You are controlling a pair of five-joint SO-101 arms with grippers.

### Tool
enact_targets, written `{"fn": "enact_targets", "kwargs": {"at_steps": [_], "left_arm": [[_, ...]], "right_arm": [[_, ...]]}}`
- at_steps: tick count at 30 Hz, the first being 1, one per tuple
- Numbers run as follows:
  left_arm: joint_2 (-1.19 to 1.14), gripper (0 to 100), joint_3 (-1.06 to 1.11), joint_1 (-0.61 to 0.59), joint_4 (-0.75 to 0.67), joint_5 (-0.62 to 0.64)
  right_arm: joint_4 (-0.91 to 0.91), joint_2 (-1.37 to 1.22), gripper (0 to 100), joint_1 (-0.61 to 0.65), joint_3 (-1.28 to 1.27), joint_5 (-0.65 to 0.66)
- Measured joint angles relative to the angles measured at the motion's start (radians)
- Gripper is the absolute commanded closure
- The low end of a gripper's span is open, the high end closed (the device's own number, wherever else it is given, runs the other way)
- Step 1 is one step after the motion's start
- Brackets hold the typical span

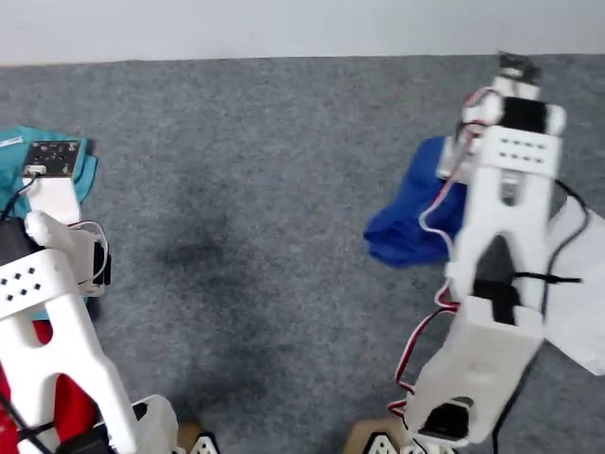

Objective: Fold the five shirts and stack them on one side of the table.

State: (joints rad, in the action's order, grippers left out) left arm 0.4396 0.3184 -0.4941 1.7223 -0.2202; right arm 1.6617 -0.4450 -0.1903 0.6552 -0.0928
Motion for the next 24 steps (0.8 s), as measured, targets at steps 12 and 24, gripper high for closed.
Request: {"fn": "enact_targets", "kwargs": {"at_steps": [12, 24], "left_arm": [[0.0, 93, 0.0, 0.0, 0.0, -0.002], [0.0, 93, 0.0, 0.0, 0.0, -0.002]], "right_arm": [[0.0, 0.0, 98.9, -0.242, 0.0, 0.198], [-0.098, 0.0, 98.9, -0.388, 0.0, 0.368]]}}
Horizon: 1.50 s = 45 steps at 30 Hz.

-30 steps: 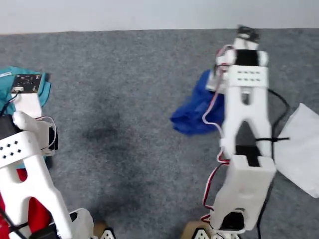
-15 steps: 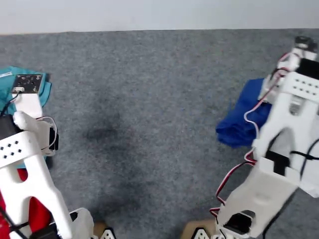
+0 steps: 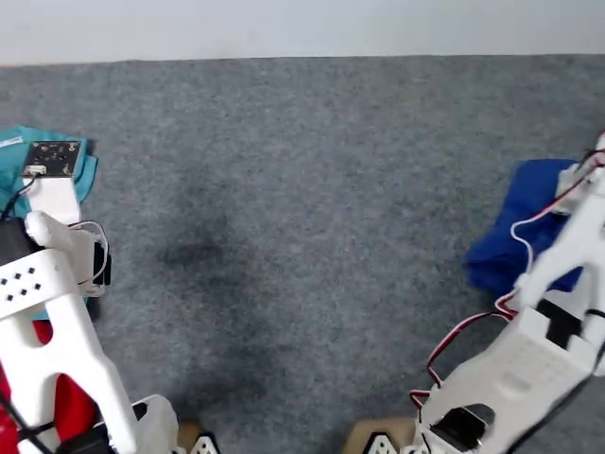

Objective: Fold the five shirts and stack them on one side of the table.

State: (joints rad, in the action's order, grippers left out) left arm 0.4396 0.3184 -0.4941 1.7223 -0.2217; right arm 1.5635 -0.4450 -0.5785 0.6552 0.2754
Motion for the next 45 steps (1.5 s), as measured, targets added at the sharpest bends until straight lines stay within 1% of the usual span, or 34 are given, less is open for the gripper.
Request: {"fn": "enact_targets", "kwargs": {"at_steps": [12, 14, 17, 24, 31, 34, 39, 42, 45], "left_arm": [[0.0, 93, 0.0, 0.0, 0.0, 0.0], [0.0, 93, 0.0, 0.002, 0.0, 0.0], [0.0, 93, 0.0, 0.037, 0.0, 0.0], [0.0, 93, 0.0, 0.146, 0.0, 0.005], [0.0, 93, 0.0, 0.157, 0.0, 0.021], [0.0, 93, 0.0, 0.157, 0.0, 0.021], [0.0, 93, 0.0, 0.157, 0.0, 0.021], [0.0, 93, 0.0, 0.157, 0.0, 0.021], [0.0, 93, 0.0, 0.157, 0.0, 0.021]], "right_arm": [[-0.006, 0.0, 98.9, -0.164, 0.0, 0.003], [-0.006, 0.0, 98.9, -0.19, 0.0, 0.014], [-0.006, -0.002, 98.9, -0.218, 0.0, 0.049], [-0.006, -0.058, 98.9, -0.229, 0.0, 0.066], [-0.009, -0.058, 98.9, -0.229, 0.0, 0.068], [0.018, -0.044, 98.8, -0.187, 0.0, 0.068], [0.052, 0.034, 98.8, -0.006, 0.0, 0.068], [0.052, 0.094, 98.8, 0.083, 0.0, 0.028], [0.052, 0.133, 98.8, 0.112, 0.002, 0.015]]}}
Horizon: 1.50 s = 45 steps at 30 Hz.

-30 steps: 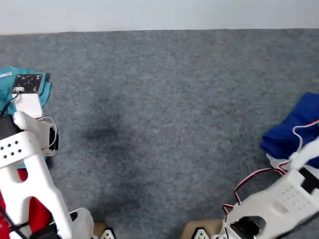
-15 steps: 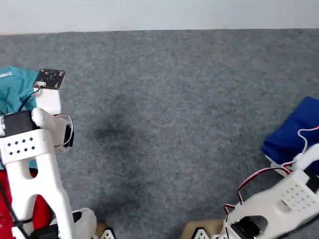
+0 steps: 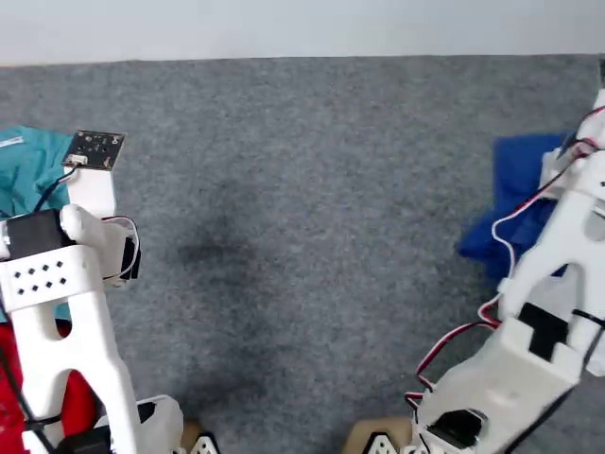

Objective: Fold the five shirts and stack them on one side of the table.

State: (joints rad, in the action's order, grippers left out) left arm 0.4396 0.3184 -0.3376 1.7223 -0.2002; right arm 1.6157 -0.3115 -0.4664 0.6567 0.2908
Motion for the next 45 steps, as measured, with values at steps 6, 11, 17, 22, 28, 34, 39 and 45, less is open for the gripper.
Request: {"fn": "enact_targets", "kwargs": {"at_steps": [6, 11, 17, 22, 28, 34, 39, 45], "left_arm": [[0.0, 93, 0.0, 0.0, 0.0, 0.0], [0.0, 93, 0.0, 0.0, 0.0, 0.0], [0.0, 93, 0.0, 0.0, 0.0, 0.0], [0.0, 93, 0.003, 0.0, 0.0, 0.0], [0.0, 93, 0.055, 0.0, 0.0, 0.0], [0.0, 93, 0.072, 0.0, -0.002, 0.0], [0.0, 93, 0.072, 0.0, -0.002, 0.0], [0.0, 93, 0.072, 0.0, -0.002, 0.0]], "right_arm": [[0.0, 0.008, 98.8, -0.072, 0.0, -0.002], [-0.012, 0.002, 98.8, -0.19, 0.0, 0.028], [-0.038, -0.167, 98.8, -0.311, 0.0, 0.037], [-0.127, -0.319, 98.2, -0.358, 0.0, 0.038], [-0.203, -0.411, 82.0, -0.39, 0.0, 0.1], [-0.143, -0.413, 76.9, -0.422, 0.094, 0.112], [0.032, -0.411, 77.2, -0.423, 0.327, 0.114], [0.133, -0.41, 89.4, -0.407, 0.523, 0.114]]}}
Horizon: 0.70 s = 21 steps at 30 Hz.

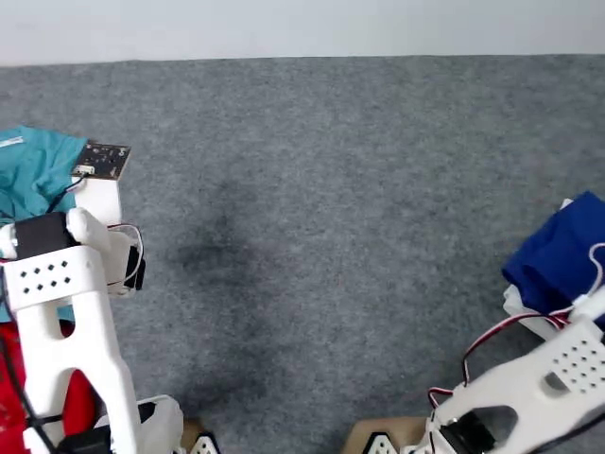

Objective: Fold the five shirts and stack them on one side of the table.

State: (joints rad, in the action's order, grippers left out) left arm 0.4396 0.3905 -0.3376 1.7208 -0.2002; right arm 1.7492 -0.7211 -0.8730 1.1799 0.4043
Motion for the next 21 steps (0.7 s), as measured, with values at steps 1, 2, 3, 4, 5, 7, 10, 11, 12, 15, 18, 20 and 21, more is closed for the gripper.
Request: {"fn": "enact_targets", "kwargs": {"at_steps": [1, 2, 3, 4, 5, 7, 10, 11, 12, 15, 18, 20, 21], "left_arm": [[0.0, 93, 0.0, 0.0, 0.0, 0.0], [0.0, 93, 0.0, 0.0, 0.0, 0.0], [0.0, 93, 0.0, 0.0, 0.0, 0.0], [0.0, 93, 0.0, 0.0, -0.002, 0.0], [0.0, 93, 0.0, 0.0, -0.003, 0.0], [0.0, 93, 0.0, 0.0, -0.005, 0.0], [0.0, 93, 0.0, 0.0, -0.005, 0.0], [0.0, 93, 0.0, 0.0, -0.005, 0.0], [0.0, 93, 0.0, 0.0, -0.005, 0.0], [0.0, 93, 0.0, 0.0, -0.005, 0.0], [0.0, 93, 0.0, 0.0, -0.005, 0.0], [0.0, 93, 0.0, 0.0, -0.005, 0.0], [0.0, 93, 0.0, 0.0, -0.005, 0.0]], "right_arm": [[0.0, 0.0, 93.3, 0.003, 0.0, 0.0], [0.002, -0.008, 96.5, 0.005, 0.0, 0.0], [0.002, -0.02, 98.9, 0.005, 0.002, 0.0], [0.002, -0.041, 98.9, 0.005, 0.009, 0.0], [0.002, -0.068, 98.6, 0.005, 0.014, 0.0], [-0.006, -0.124, 98.6, 0.005, 0.014, 0.0], [-0.052, -0.218, 98.5, -0.002, 0.014, 0.0], [-0.08, -0.252, 98.5, -0.006, 0.014, 0.0], [-0.112, -0.284, 98.5, -0.014, 0.014, 0.0], [-0.183, -0.347, 98.5, -0.031, 0.014, 0.0], [-0.19, -0.351, 98.5, -0.029, 0.021, 0.0], [-0.155, -0.351, 98.5, -0.026, 0.058, 0.0], [-0.126, -0.35, 98.5, -0.025, 0.083, 0.0]]}}
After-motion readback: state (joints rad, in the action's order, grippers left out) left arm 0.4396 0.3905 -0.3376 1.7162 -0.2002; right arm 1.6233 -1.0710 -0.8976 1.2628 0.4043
